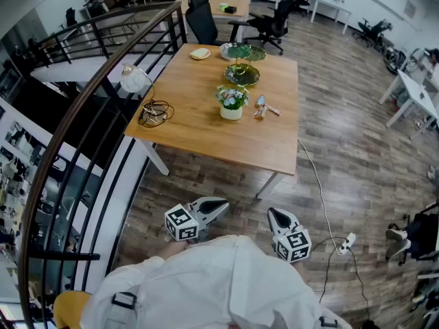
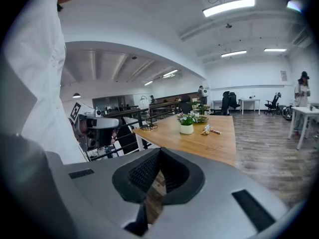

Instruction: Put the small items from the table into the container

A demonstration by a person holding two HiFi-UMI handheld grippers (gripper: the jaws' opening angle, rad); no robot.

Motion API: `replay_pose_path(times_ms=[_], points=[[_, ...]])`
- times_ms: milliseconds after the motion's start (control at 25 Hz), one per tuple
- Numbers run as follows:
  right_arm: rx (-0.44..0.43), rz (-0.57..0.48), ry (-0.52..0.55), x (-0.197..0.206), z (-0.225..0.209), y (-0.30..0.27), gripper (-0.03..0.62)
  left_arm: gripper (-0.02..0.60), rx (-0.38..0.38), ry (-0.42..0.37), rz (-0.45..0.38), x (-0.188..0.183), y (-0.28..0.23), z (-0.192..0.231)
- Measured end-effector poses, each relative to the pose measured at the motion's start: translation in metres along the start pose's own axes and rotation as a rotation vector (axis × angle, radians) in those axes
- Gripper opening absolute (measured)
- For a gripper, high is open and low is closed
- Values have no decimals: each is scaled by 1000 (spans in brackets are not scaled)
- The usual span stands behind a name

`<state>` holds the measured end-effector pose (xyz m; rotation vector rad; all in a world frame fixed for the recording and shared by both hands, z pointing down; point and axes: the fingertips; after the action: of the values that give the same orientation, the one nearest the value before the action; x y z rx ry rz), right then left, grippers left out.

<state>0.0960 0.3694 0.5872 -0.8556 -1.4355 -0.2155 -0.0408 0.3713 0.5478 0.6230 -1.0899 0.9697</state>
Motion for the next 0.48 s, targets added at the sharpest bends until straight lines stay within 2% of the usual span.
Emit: replay_pose_path(times_ms=[480], points=[[-11, -9, 6, -5, 2, 2, 14, 8, 11, -8, 7, -8, -9, -7]])
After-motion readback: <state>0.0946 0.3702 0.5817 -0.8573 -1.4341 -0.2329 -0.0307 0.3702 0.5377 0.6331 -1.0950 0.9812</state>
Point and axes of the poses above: the fingertips, and each gripper's own axes: y backward along the fingers, z to its left, x out of its underside, and after that the axes turned 4 degrees about x, right-handed
